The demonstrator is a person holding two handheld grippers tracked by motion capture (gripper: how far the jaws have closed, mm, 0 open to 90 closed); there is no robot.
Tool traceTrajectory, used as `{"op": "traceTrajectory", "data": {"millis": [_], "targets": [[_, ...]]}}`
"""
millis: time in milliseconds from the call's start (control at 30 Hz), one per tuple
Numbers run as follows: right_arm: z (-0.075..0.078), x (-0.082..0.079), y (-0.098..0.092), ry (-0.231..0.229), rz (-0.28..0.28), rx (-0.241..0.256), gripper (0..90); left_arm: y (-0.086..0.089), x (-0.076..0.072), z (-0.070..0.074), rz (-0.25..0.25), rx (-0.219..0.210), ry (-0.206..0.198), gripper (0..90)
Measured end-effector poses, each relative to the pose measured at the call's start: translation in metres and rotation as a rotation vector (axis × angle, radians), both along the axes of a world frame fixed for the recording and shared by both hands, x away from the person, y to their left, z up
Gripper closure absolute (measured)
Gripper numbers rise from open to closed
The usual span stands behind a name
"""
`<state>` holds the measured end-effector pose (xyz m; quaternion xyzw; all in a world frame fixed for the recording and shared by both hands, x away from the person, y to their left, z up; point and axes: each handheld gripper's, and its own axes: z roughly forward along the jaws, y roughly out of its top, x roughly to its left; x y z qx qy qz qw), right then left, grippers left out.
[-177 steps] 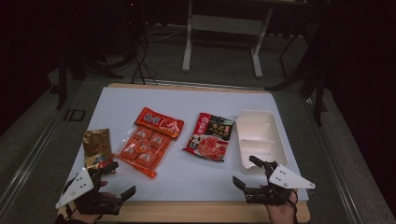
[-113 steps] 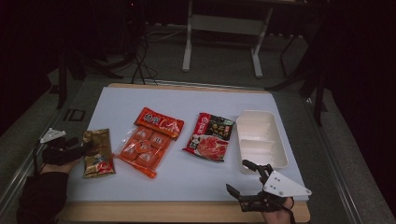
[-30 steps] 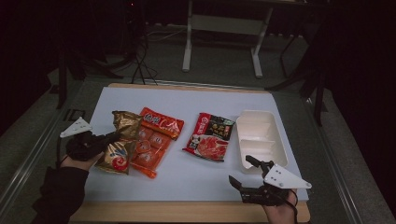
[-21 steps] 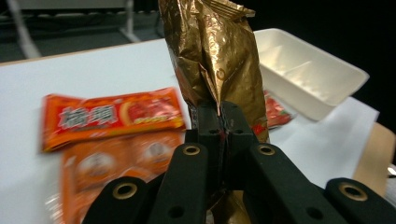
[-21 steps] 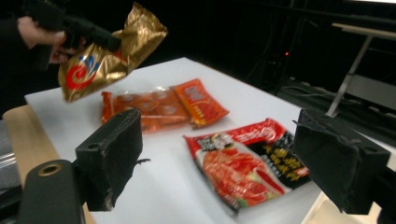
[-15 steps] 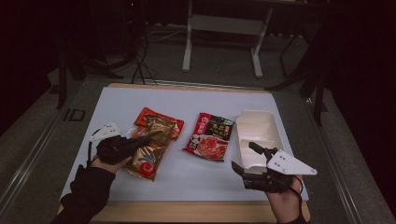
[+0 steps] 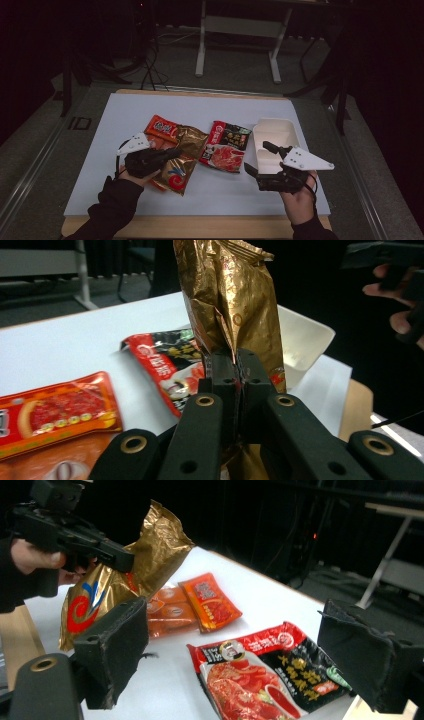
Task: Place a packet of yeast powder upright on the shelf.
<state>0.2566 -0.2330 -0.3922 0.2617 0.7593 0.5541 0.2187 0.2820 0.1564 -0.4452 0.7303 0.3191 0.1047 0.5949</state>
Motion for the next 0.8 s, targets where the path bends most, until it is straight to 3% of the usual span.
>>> {"op": "traceTrajectory", "data": {"millis": [100, 167, 333, 467, 533, 800], "targets": [[0.001, 0.004, 0.001, 0.027, -0.01, 0.017, 10.8, -0.005, -0.001, 0.002, -0.011, -0.018, -0.013, 88.8], [0.002, 0.006, 0.004, 0.049, -0.007, 0.023, 10.5, -0.009, -0.001, 0.003, -0.012, -0.007, -0.039, 88.8], [0.006, 0.014, 0.015, 0.106, 0.064, 0.065, 10.9, -0.021, 0.002, 0.003, -0.026, -0.03, -0.044, 88.8], [0.012, 0.02, 0.029, 0.123, 0.099, 0.058, 15.9, -0.034, 0.003, 0.004, -0.055, -0.039, -0.078, 88.7], [0.013, 0.025, 0.035, 0.153, 0.11, 0.067, 17.5, -0.04, 0.003, 0.005, -0.065, -0.041, -0.086, 88.7], [0.012, 0.042, 0.051, 0.223, 0.091, 0.089, 31.7, -0.052, 0.004, 0.001, -0.096, -0.083, -0.11, 88.7]]}}
